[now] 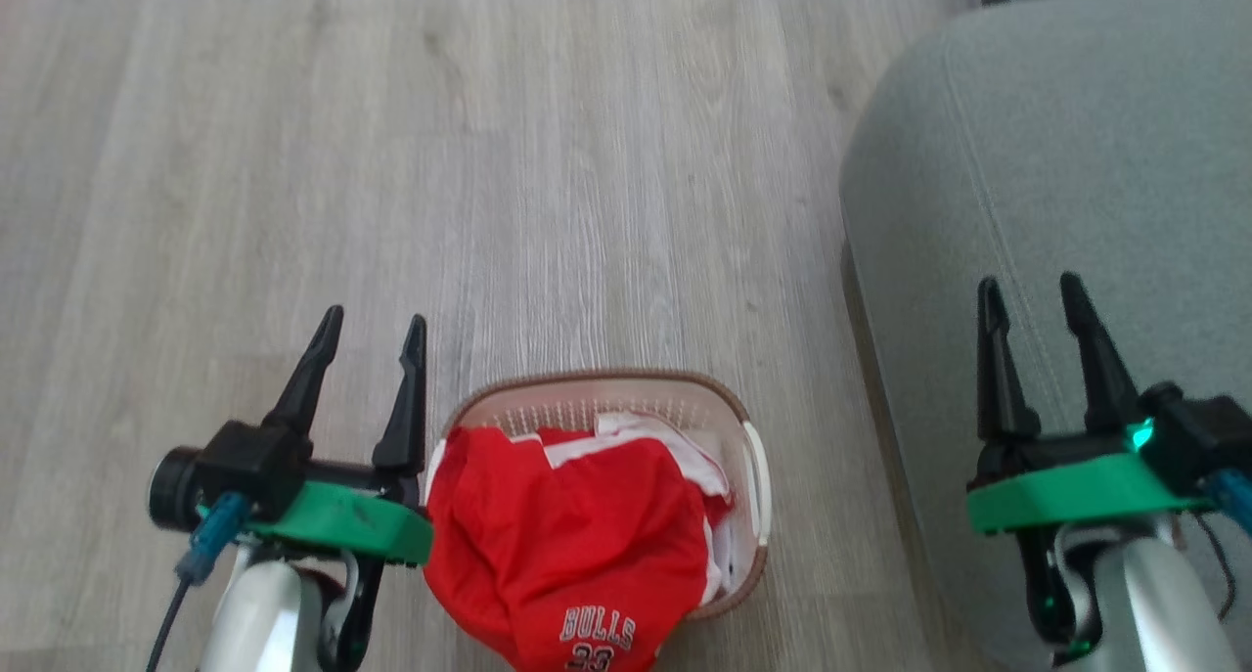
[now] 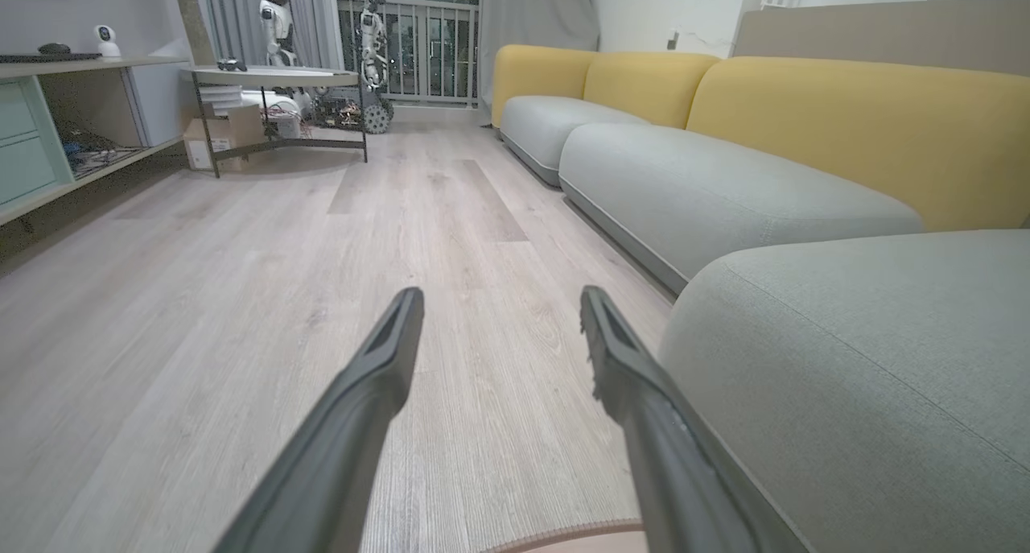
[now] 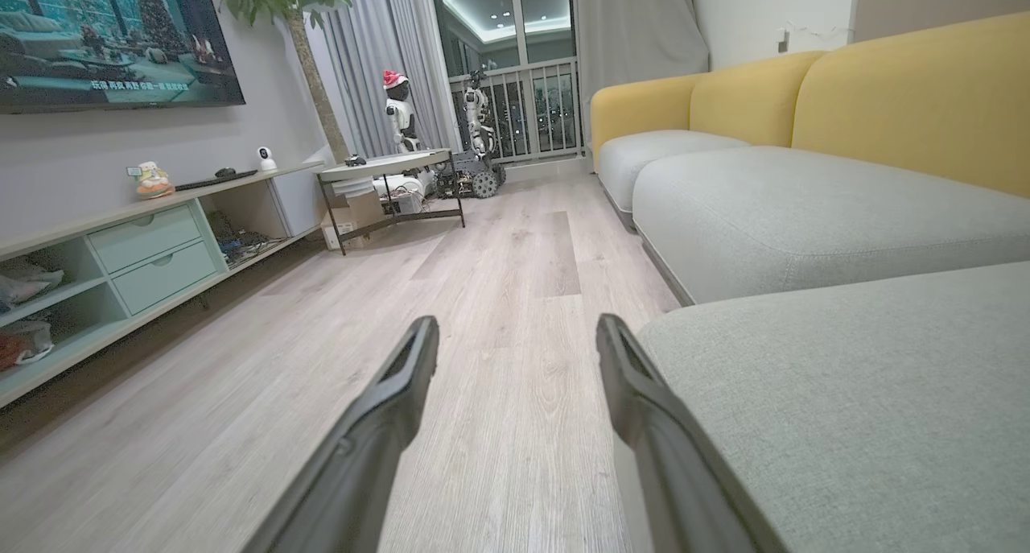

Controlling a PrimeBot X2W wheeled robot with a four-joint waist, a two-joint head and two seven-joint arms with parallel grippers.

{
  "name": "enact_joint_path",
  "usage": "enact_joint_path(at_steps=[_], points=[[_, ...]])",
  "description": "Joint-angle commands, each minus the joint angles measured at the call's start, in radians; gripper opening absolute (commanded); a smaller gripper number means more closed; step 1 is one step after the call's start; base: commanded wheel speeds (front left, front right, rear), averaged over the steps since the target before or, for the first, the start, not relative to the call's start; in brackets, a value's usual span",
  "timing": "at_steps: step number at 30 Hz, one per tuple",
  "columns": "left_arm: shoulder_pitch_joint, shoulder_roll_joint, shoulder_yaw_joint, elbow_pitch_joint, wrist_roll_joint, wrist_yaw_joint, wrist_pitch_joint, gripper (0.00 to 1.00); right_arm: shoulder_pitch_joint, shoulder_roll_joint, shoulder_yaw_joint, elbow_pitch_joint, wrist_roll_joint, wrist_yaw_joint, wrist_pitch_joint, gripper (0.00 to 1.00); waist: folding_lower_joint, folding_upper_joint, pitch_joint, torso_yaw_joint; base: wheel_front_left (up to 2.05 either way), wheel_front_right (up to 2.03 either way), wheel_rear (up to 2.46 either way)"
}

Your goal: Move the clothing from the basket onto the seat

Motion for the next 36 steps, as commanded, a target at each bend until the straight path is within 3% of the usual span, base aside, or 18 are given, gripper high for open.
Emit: enact_joint_path(at_steps=[1, 24, 36], points=[[-0.062, 0.007, 0.03, -0.016, -0.007, 0.002, -0.012, 1.0, -0.061, -0.009, 0.02, -0.043, -0.003, 0.0, -0.009, 1.0, 0.0, 0.0, 0.043, -0.019, 0.0, 0.0, 0.0], [-0.306, 0.041, -0.033, 0.199, -0.026, -0.012, -0.012, 1.0, -0.245, -0.009, -0.007, -0.125, -0.008, 0.0, -0.009, 1.0, 0.0, 0.0, 0.339, -0.078, 0.0, 0.0, 0.0], [-0.438, 0.061, -0.098, 0.4, -0.056, -0.016, 0.027, 1.0, -0.357, -0.009, -0.003, -0.203, 0.028, 0.0, -0.009, 1.0, 0.0, 0.0, 0.488, -0.1, 0.0, 0.0, 0.0]])
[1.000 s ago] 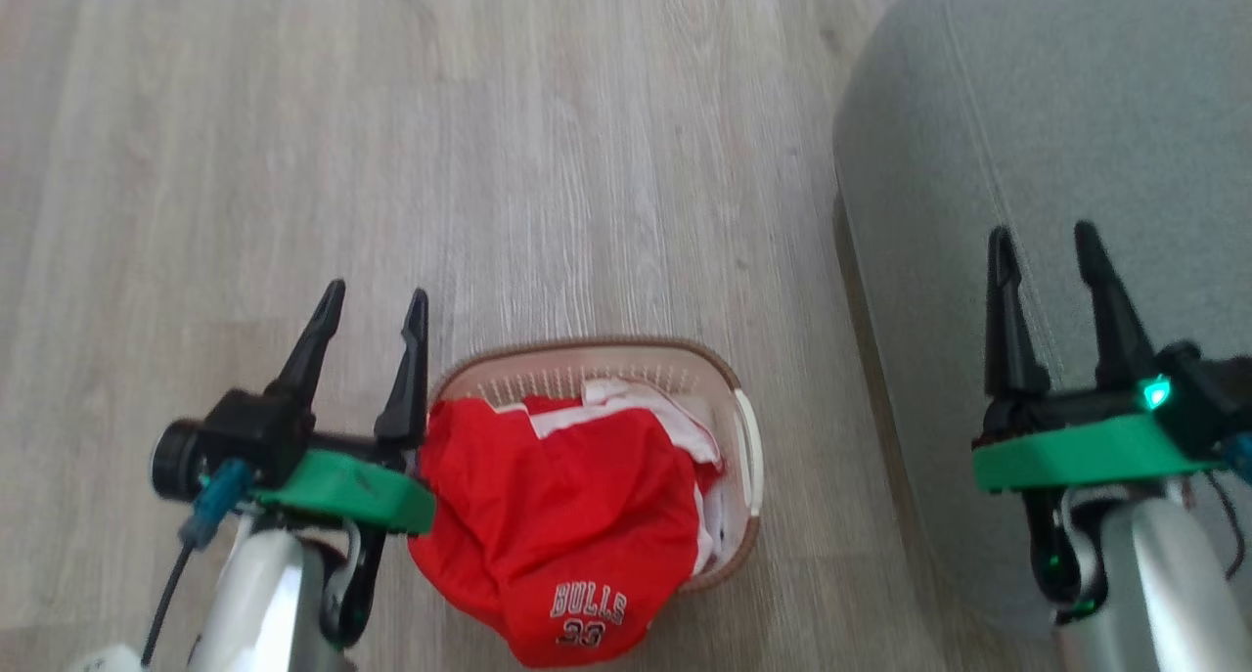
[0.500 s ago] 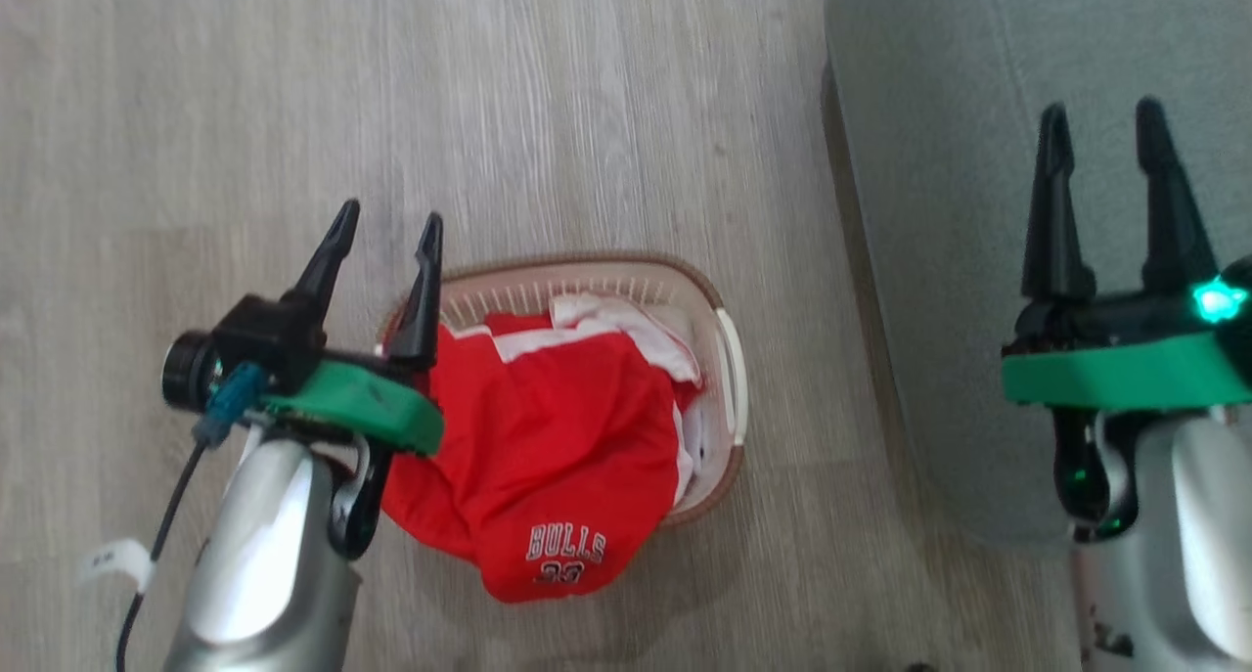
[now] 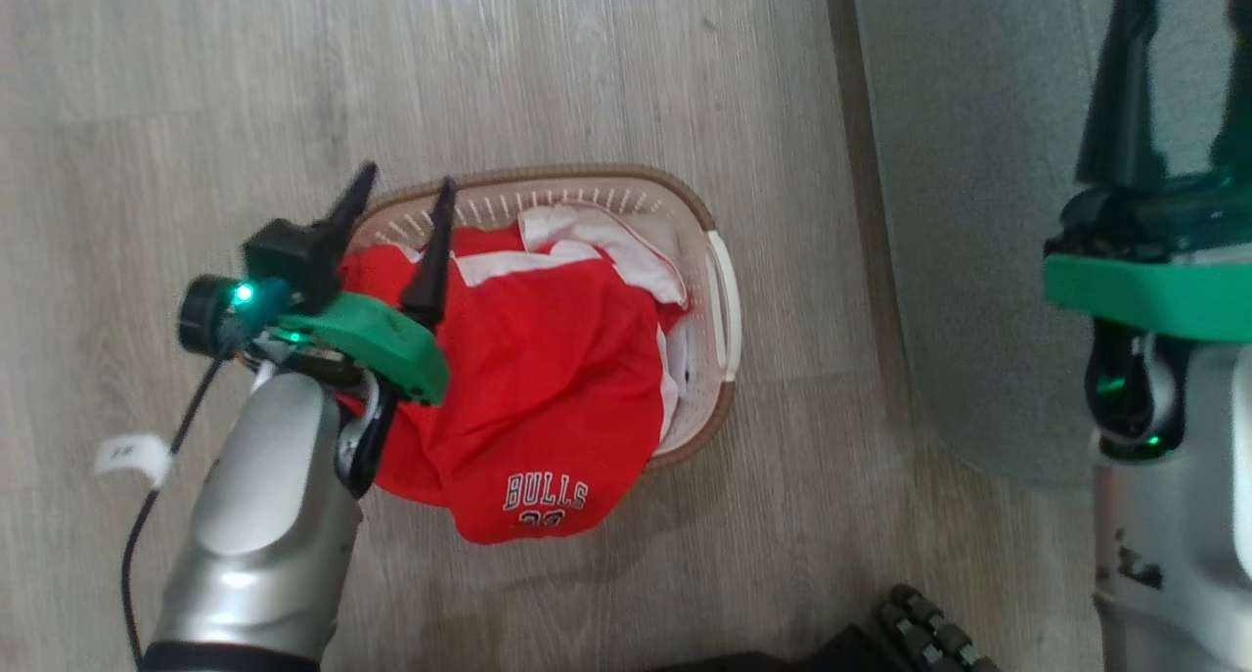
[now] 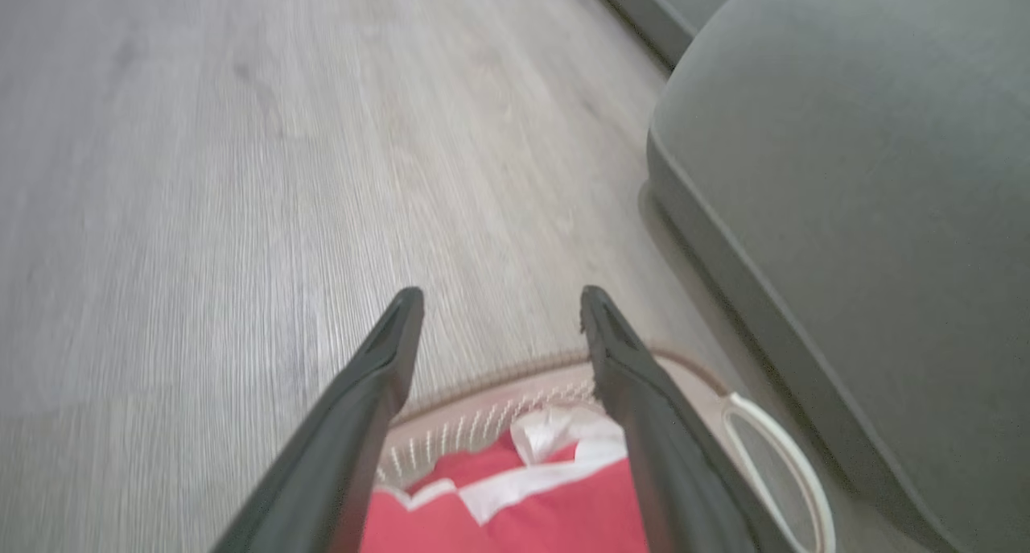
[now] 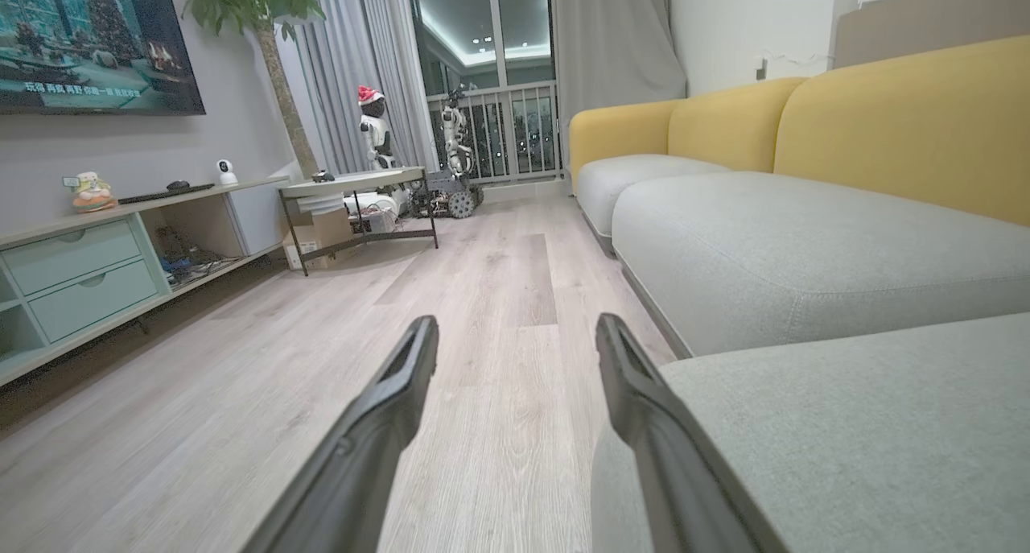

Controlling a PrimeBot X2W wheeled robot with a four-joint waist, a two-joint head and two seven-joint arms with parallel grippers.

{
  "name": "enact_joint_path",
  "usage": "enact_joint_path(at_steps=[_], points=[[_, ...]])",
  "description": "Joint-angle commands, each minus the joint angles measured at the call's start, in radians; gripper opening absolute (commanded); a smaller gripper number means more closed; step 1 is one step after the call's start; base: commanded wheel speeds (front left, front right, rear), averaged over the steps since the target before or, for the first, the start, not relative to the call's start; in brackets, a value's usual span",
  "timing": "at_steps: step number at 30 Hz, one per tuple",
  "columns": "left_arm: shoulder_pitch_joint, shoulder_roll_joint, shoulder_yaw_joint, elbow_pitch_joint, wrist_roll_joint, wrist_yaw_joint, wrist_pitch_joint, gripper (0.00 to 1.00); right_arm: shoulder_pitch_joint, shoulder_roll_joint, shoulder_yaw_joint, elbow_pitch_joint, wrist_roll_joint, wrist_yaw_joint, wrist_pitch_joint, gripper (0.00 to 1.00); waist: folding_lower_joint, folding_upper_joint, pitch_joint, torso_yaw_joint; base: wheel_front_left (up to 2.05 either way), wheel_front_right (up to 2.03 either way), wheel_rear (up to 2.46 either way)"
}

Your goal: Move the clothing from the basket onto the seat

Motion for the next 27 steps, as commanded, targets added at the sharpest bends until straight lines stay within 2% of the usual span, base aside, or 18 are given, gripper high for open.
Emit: enact_joint_path(at_steps=[1, 12, 19, 27], points=[[-0.016, 0.021, 0.011, 0.002, -0.006, -0.005, 0.013, 1.0, -0.013, -0.008, 0.022, -0.046, 0.0, 0.0, -0.006, 1.0, -0.0003, 0.0, 0.026, -0.009, 0.0, 0.0, 0.0], [-0.14, 0.009, -0.079, 0.301, -0.002, -0.006, 0.125, 1.0, -0.059, -0.008, 0.008, -0.121, 0.003, 0.0, -0.006, 1.0, -0.0003, 0.0, 0.106, -0.035, 0.0, 0.0, 0.0], [-0.217, -0.003, -0.102, 0.485, 0.0, 0.001, 0.183, 1.0, -0.078, -0.008, 0.003, -0.139, 0.023, 0.0, -0.006, 1.0, -0.0003, 0.0, 0.166, -0.053, 0.0, 0.0, 0.0], [-0.284, -0.013, -0.131, 0.603, 0.002, 0.0, 0.214, 1.0, -0.102, -0.008, 0.013, -0.144, 0.044, 0.0, -0.006, 1.0, -0.0003, 0.0, 0.22, -0.08, 0.0, 0.0, 0.0]])
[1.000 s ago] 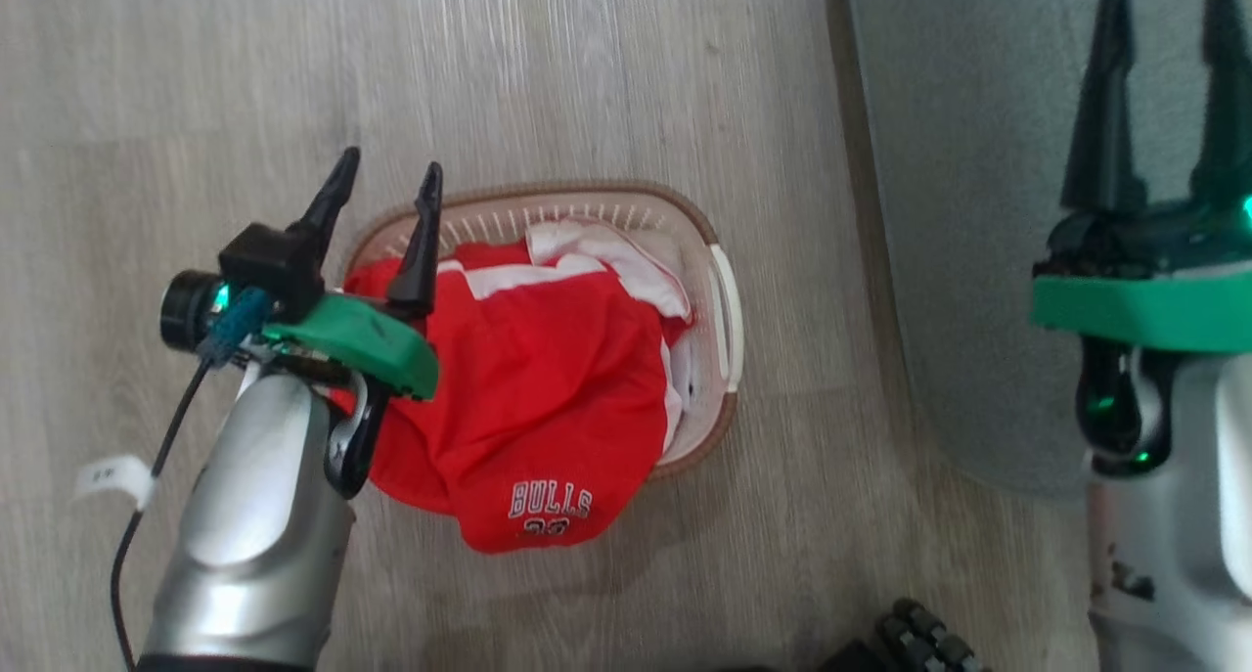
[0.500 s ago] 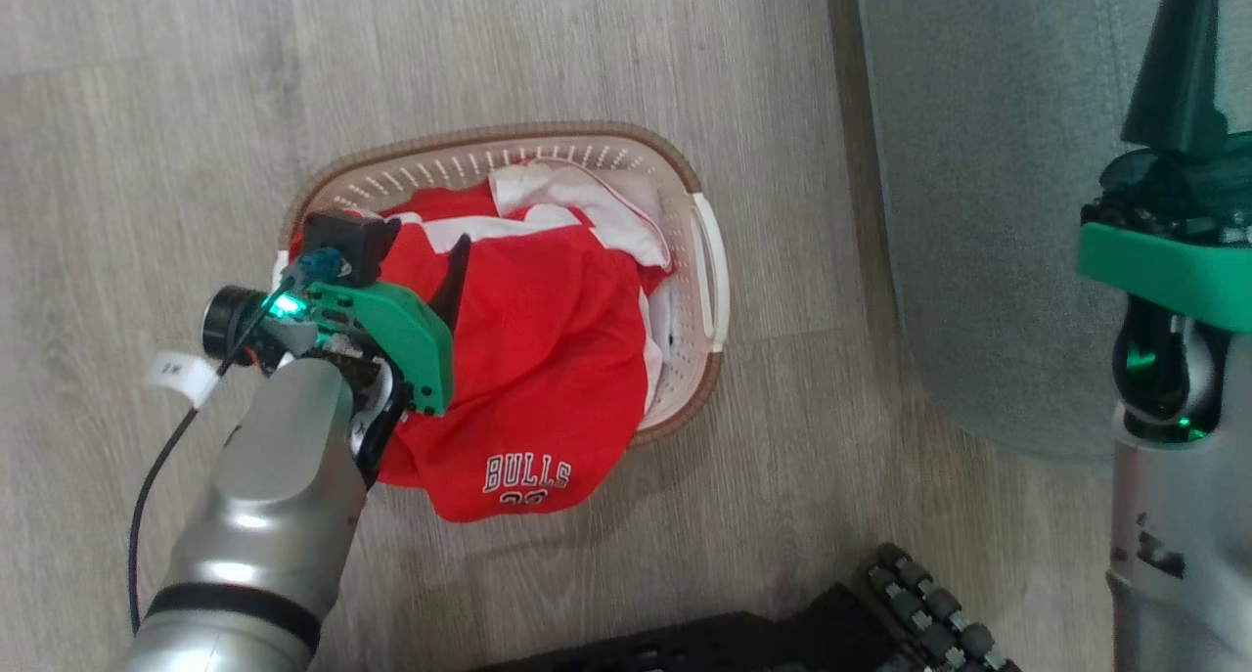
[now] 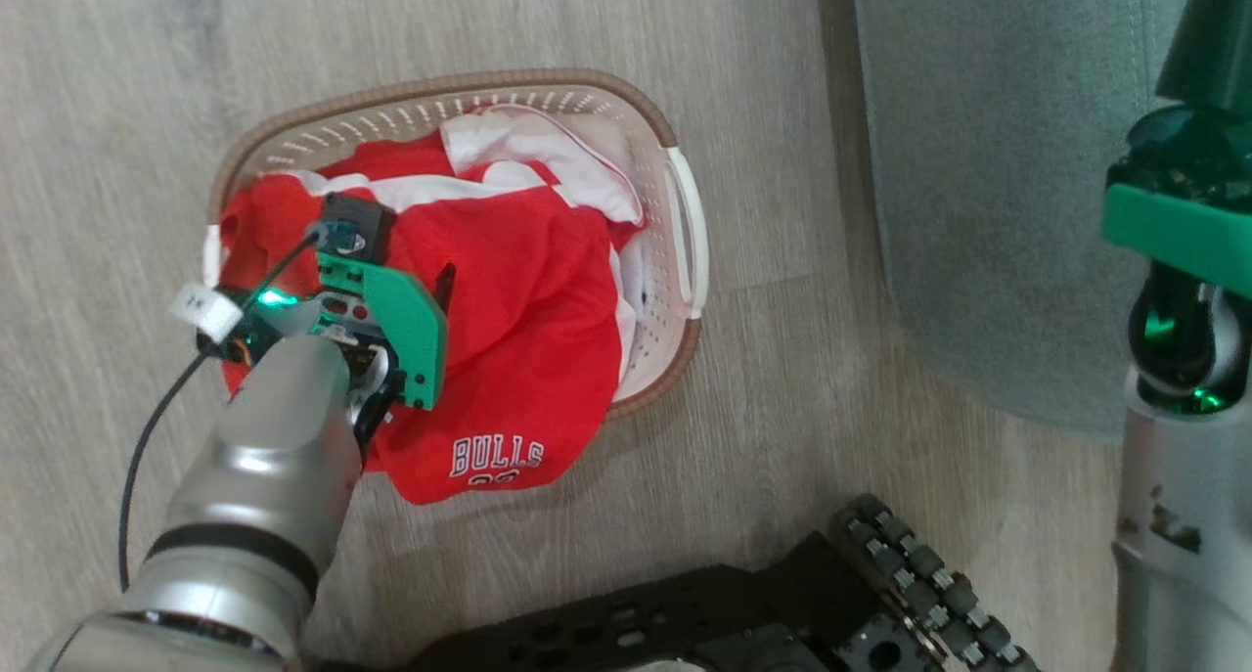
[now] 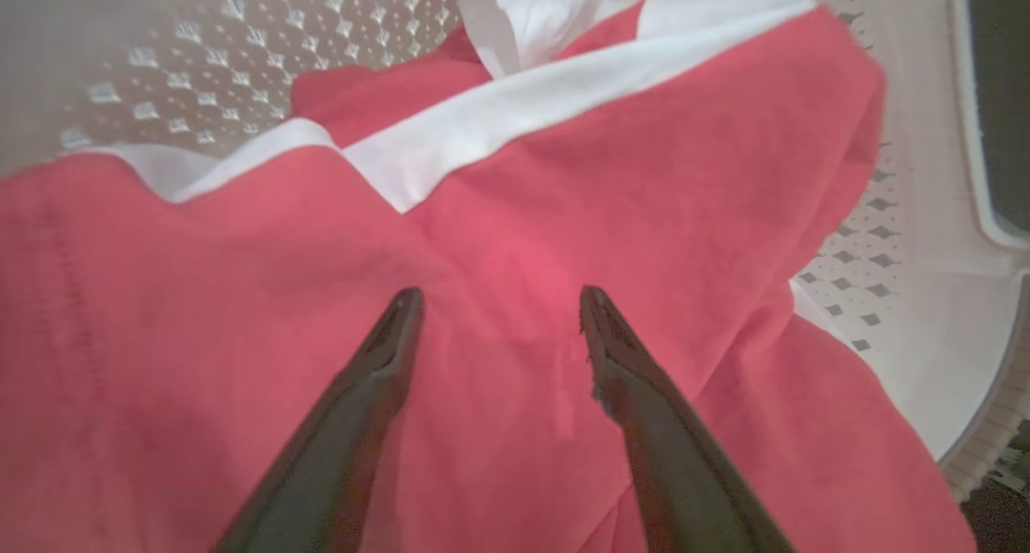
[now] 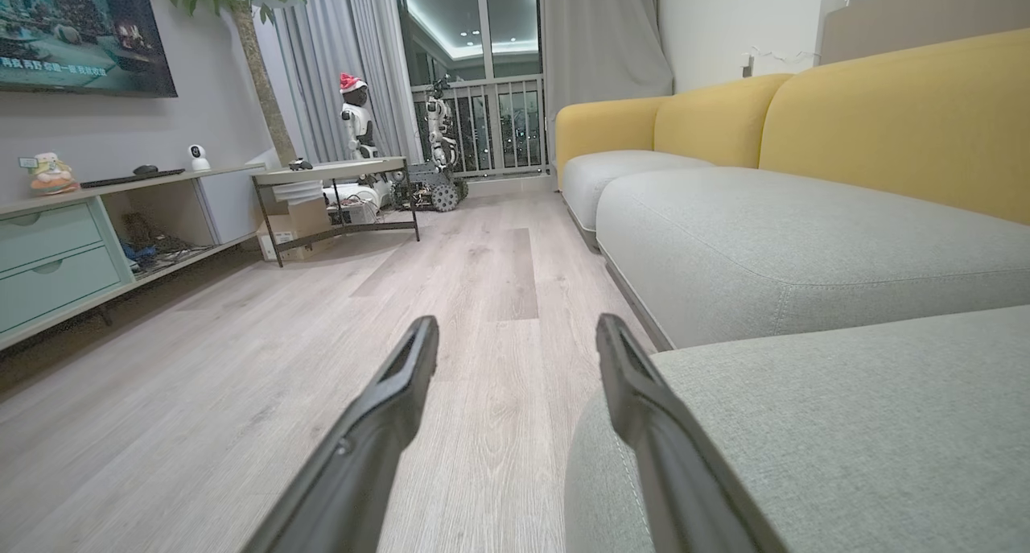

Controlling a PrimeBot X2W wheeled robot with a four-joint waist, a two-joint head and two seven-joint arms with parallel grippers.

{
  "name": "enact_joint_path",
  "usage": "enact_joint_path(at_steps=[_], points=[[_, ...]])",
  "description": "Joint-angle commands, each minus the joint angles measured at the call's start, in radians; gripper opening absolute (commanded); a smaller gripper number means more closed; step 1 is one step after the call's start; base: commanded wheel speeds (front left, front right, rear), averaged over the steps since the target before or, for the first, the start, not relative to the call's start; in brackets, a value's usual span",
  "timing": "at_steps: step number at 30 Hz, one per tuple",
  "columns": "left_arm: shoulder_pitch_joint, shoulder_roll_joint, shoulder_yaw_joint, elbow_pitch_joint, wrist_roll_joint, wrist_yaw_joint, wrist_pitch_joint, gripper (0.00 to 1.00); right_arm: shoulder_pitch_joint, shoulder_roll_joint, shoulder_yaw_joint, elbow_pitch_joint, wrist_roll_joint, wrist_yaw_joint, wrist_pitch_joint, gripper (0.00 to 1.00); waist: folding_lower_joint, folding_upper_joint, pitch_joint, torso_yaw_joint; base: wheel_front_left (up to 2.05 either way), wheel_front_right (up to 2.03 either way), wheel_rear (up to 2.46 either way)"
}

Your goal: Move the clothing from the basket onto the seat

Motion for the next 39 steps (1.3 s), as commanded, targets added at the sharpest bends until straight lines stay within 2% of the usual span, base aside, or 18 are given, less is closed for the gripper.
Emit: enact_joint_path(at_steps=[1, 15, 24, 26, 27, 39], points=[[0.001, 0.014, 0.012, 0.007, 0.002, 0.008, 0.006, 1.0, -0.005, -0.007, 0.021, -0.042, 0.01, 0.0, -0.005, 1.0, -0.0001, 0.0, 0.017, -0.013, 0.0, 0.0, 0.0], [-0.048, 0.031, -0.097, 0.097, 0.074, 0.015, 0.153, 1.0, -0.023, -0.007, 0.044, -0.031, 0.028, 0.0, -0.005, 1.0, -0.0001, 0.0, 0.075, -0.047, 0.0, 0.0, 0.0], [-0.054, 0.031, -0.126, 0.106, 0.065, 0.006, 0.199, 1.0, -0.026, -0.007, 0.049, -0.02, 0.024, 0.0, -0.005, 1.0, -0.0001, 0.0, 0.072, -0.044, 0.0, 0.0, 0.0], [-0.054, 0.029, -0.13, 0.106, 0.058, 0.004, 0.195, 0.14, -0.028, -0.007, 0.049, -0.018, 0.023, 0.0, -0.005, 1.0, -0.0001, 0.0, 0.07, -0.043, 0.0, 0.0, 0.0], [-0.054, 0.029, -0.133, 0.106, 0.055, 0.003, 0.192, 0.0, -0.028, -0.007, 0.049, -0.017, 0.023, 0.0, -0.005, 1.0, -0.0001, 0.0, 0.069, -0.043, 0.0, 0.0, 0.0], [-0.025, 0.005, -0.189, 0.076, -0.033, 0.0, 0.12, 0.0, -0.018, -0.007, 0.047, 0.003, 0.013, 0.0, -0.005, 1.0, -0.0001, 0.0, -0.027, -0.025, 0.0, 0.0, 0.0]])
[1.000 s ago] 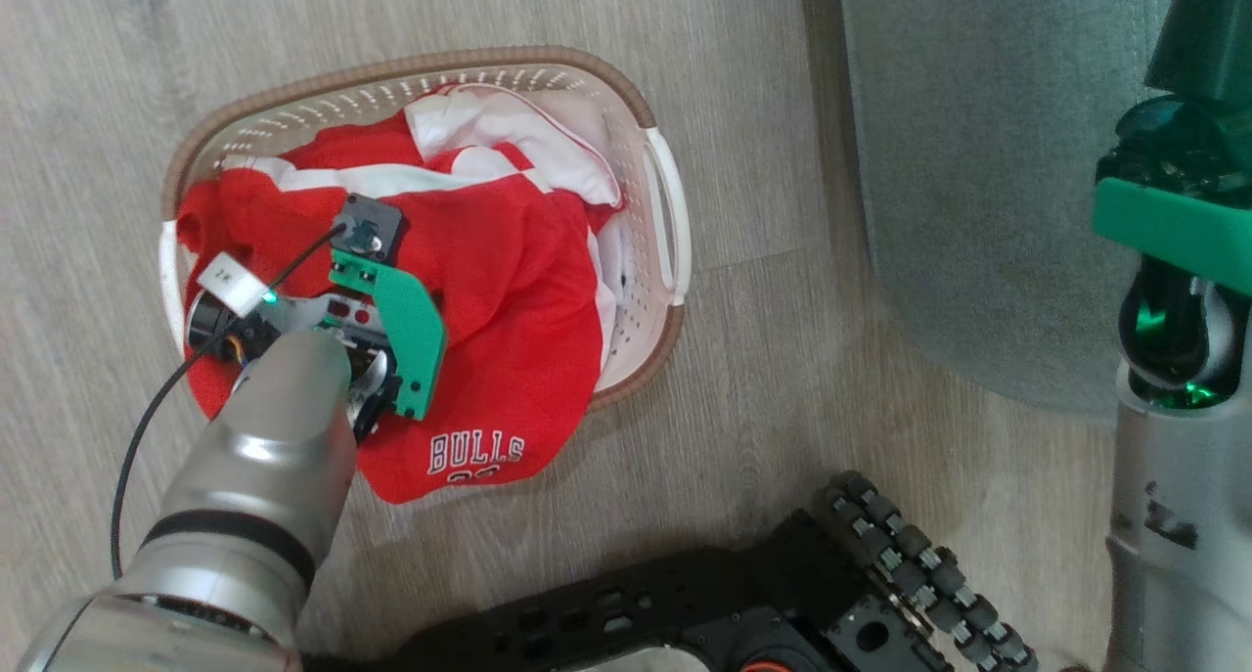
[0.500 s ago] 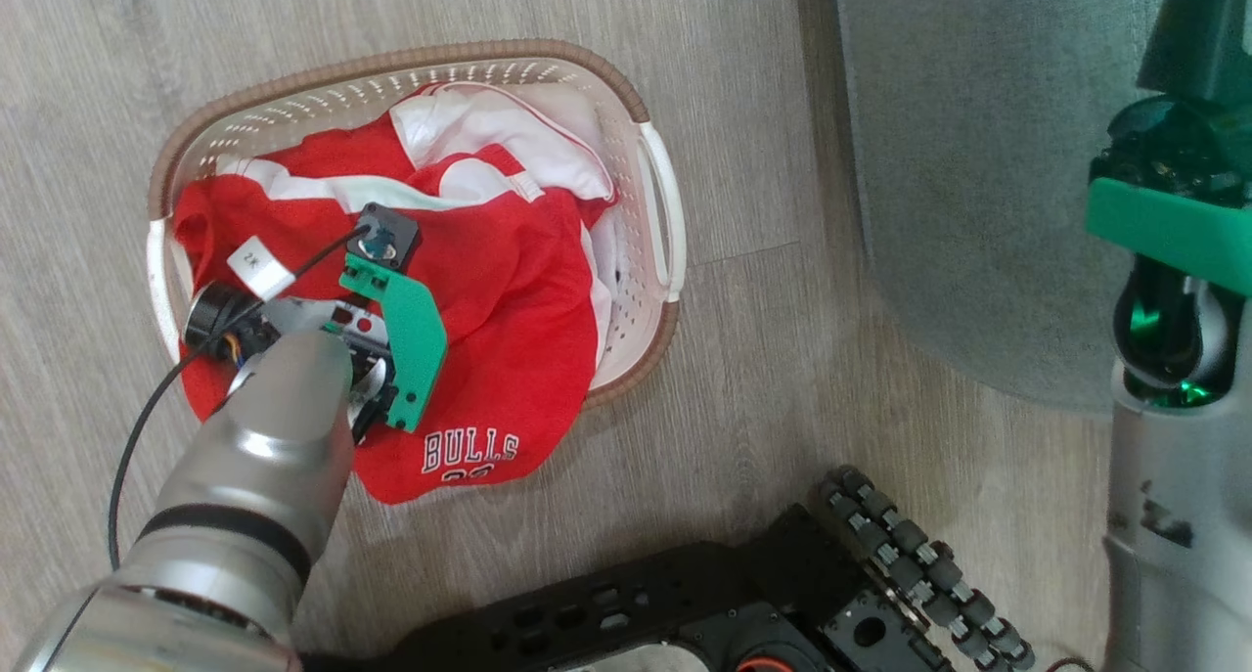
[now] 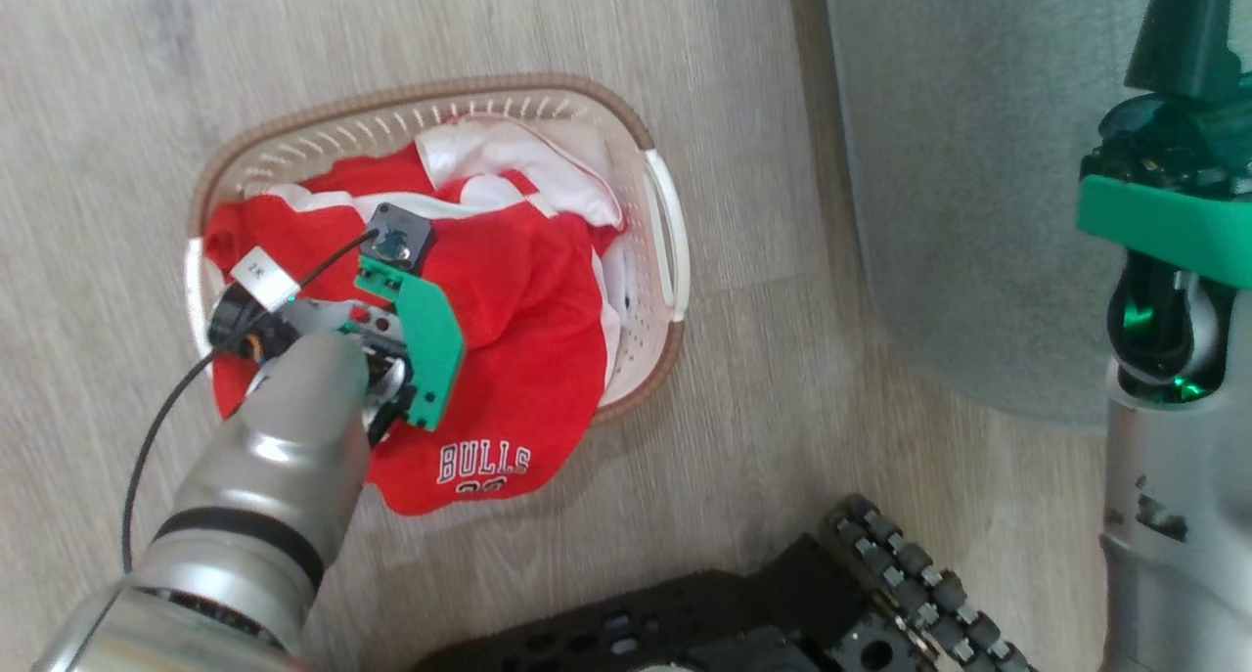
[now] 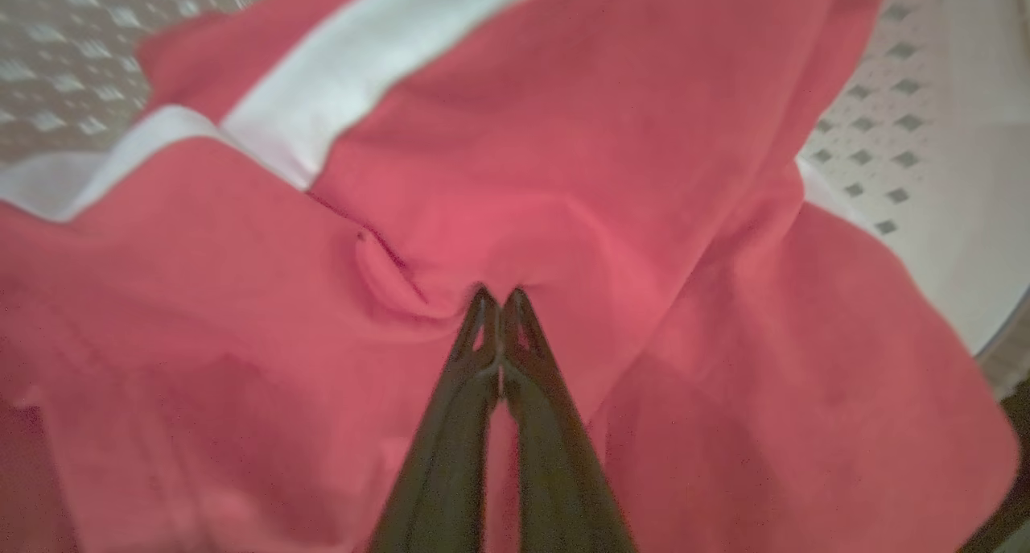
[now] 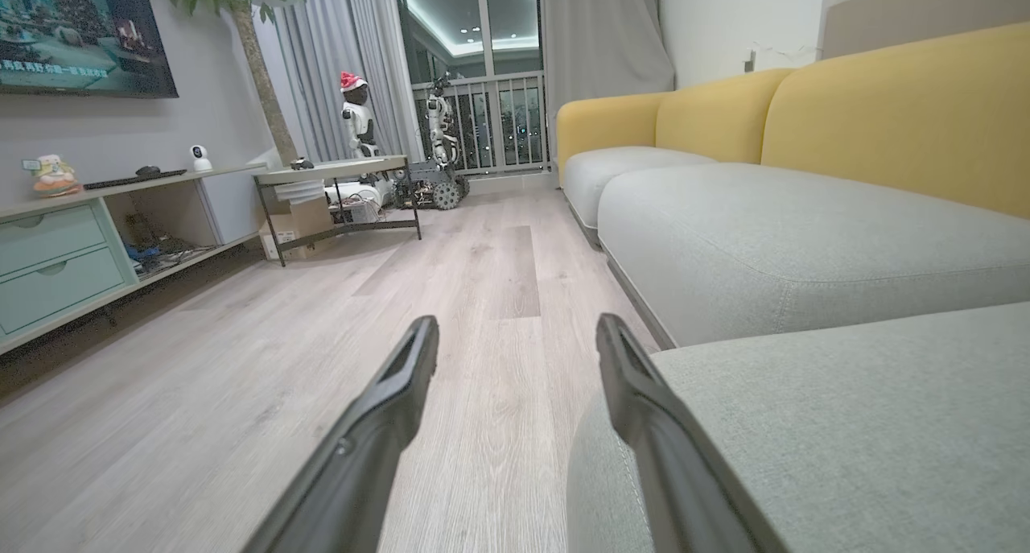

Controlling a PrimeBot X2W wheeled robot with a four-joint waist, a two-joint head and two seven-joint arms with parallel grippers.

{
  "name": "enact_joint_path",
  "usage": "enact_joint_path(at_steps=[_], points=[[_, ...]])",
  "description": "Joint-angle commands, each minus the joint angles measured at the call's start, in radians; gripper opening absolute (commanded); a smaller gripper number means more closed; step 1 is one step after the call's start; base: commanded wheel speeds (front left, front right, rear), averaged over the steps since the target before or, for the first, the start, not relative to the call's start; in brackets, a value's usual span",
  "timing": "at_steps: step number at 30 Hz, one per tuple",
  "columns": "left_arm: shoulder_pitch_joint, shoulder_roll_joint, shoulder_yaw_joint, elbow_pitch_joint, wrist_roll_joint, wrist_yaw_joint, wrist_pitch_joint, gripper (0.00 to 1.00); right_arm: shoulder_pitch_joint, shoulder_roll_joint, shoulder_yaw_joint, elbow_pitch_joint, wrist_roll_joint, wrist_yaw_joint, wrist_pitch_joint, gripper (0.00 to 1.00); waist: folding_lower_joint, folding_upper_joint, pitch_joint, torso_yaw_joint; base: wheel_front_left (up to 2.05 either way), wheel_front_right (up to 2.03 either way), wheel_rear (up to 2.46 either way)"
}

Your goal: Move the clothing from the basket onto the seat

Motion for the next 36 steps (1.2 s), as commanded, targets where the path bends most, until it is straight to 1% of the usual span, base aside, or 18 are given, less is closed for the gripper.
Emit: enact_joint_path(at_steps=[1, 3, 13, 17, 24, 30, 36], points=[[0.042, 0.004, -0.006, -0.03, -0.019, -0.006, -0.022, 0.0, 0.015, -0.007, 0.014, -0.028, -0.007, 0.0, -0.005, 1.0, 0.0, 0.0, -0.038, 0.009, 0.0, 0.0, 0.0], [0.049, 0.003, -0.021, -0.043, -0.034, -0.006, -0.032, 0.0, 0.018, -0.007, 0.014, -0.024, -0.009, 0.0, -0.005, 1.0, 0.0, 0.0, -0.053, 0.012, 0.0, 0.0, 0.0], [0.115, 0.001, -0.157, -0.168, -0.209, -0.006, -0.122, 0.0, 0.083, -0.007, 0.007, 0.006, -0.039, 0.0, -0.005, 1.0, 0.0, 0.0, -0.218, 0.051, 0.0, 0.0, 0.0], [0.142, 0.011, -0.19, -0.209, -0.276, -0.006, -0.167, 0.0, 0.114, -0.007, 0.005, 0.017, -0.051, 0.0, -0.005, 1.0, 0.0, 0.0, -0.291, 0.062, 0.0, 0.0, 0.0], [0.184, 0.018, -0.24, -0.278, -0.361, -0.006, -0.238, 0.0, 0.193, -0.007, 0.002, 0.051, -0.069, 0.0, -0.005, 1.0, 0.0, 0.0, -0.422, 0.097, 0.0, 0.0, 0.0], [0.22, 0.034, -0.256, -0.341, -0.415, -0.006, -0.303, 0.0, 0.262, -0.007, 0.01, 0.078, -0.078, 0.0, -0.005, 1.0, 0.0, 0.0, -0.539, 0.125, 0.0, 0.0, 0.0], [0.25, 0.053, -0.235, -0.417, -0.447, -0.001, -0.34, 0.0, 0.323, -0.007, 0.021, 0.099, -0.083, 0.0, -0.005, 1.0, 0.0, 0.0, -0.632, 0.144, 0.0, 0.0, 0.0]])
